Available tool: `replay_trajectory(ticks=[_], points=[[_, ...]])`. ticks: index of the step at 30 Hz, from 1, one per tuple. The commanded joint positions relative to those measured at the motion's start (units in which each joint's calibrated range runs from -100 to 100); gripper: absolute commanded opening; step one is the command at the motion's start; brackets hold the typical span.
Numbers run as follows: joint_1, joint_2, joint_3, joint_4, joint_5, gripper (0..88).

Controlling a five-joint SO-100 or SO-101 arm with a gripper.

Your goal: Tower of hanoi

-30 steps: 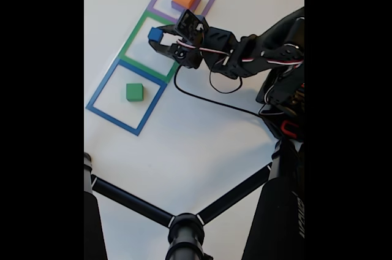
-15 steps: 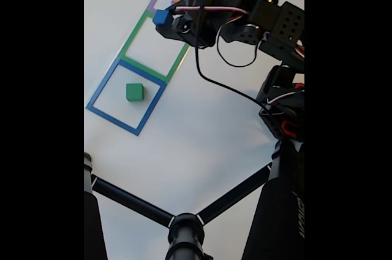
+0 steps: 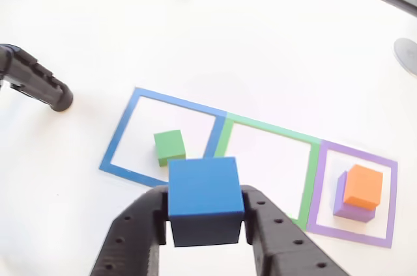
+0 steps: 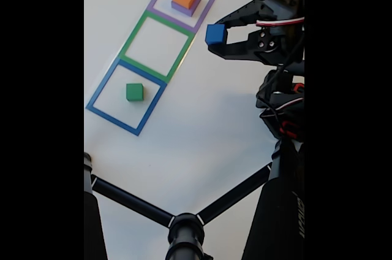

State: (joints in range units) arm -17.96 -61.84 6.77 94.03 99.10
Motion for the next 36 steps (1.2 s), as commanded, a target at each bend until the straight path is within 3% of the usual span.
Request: replay_trajectory(ticks=[1,7,10,12,21,25,30,36], points=[[-4.1,0.4,-5.7,1.9,-2.0,2.5],[-7.5,0.5,-2.1,-0.8,-3.0,2.9],[-7.6,0.5,6.6,-8.2,-2.7,3.0],[-6.6,0.8,13.9,-14.8,0.2,3.0],[-2.1,7.5,54.7,-67.1,0.9,2.8],[-2.6,16.5,65.1,-88.9,0.9,2.9],[-3.1,31.2,68.9,-109.3,0.9,3.0],[-4.0,44.1,70.3,-124.4,0.9,3.1]])
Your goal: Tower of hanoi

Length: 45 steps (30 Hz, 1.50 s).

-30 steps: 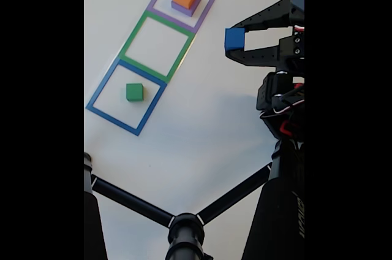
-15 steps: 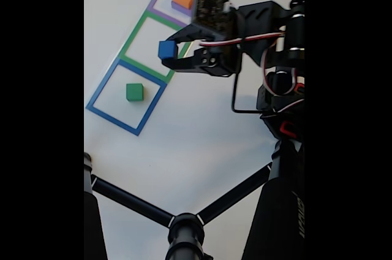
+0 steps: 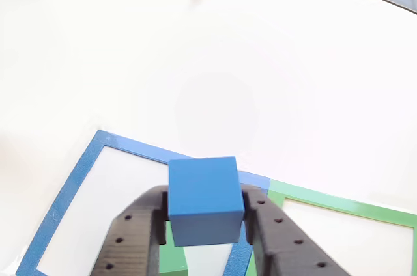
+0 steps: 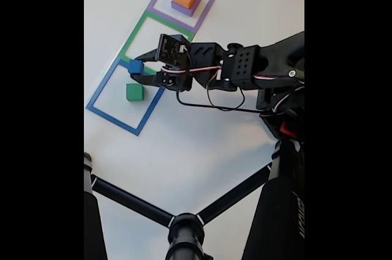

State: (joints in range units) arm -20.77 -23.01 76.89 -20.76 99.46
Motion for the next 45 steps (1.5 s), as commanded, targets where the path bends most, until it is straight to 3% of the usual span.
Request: replay_trajectory(ticks=[1,21,45], points=[[-1.6,6.8,0.6,-11.6,0.5,3.2],[-5.6,22.4,-0.3,-26.6,0.5,3.3],[-7.0,32.8,-5.6,-32.2,0.5,4.4]])
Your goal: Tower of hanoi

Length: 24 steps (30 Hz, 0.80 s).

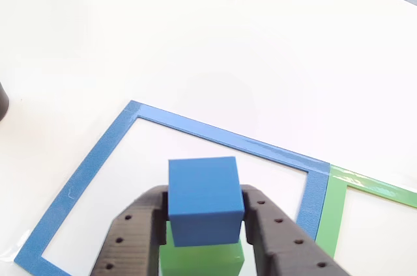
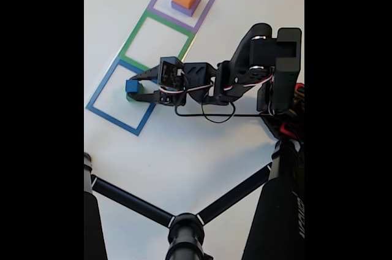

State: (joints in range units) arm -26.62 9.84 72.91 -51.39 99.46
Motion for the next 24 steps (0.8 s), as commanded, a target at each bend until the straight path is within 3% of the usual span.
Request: replay_trajectory(ticks=[1,7,17,24], points=[[-1.3,0.1,-1.7,-1.7,0.5,4.3],[-1.3,1.3,-2.3,-1.9,0.5,4.9],[-0.3,2.0,-2.6,-2.5,0.5,22.8],[0.1,-7.9,-1.7,3.1,0.5,23.3]])
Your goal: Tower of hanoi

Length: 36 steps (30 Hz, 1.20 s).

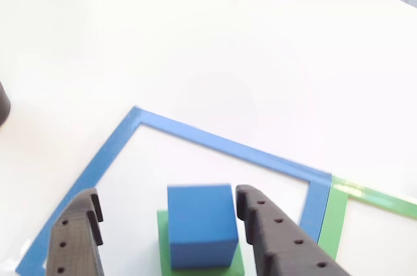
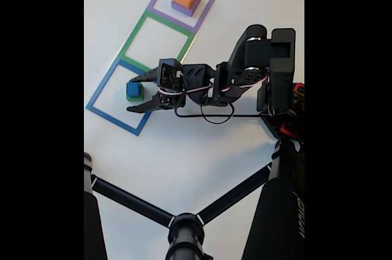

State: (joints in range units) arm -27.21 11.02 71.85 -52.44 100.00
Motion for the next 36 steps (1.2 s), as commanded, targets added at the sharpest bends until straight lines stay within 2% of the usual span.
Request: replay_trajectory(ticks=[1,3,6,8,11,16,18,23,29,36], points=[[1.2,-12.4,-0.5,7.4,0.0,22.4],[2.8,-19.1,-0.4,15.0,0.0,18.7],[5.8,-30.4,-0.7,28.5,0.0,4.7],[7.8,-38.3,-0.2,37.3,0.0,0.2],[10.6,-50.5,-1.4,53.7,0.0,0.1],[15.7,-68.0,-11.8,89.1,0.0,0.1],[17.9,-71.0,-19.1,101.8,0.0,0.1],[24.8,-72.6,-38.8,124.2,0.0,0.1],[37.8,-70.3,-59.9,142.9,0.0,0.1],[55.2,-70.3,-65.7,149.0,0.0,0.0]])
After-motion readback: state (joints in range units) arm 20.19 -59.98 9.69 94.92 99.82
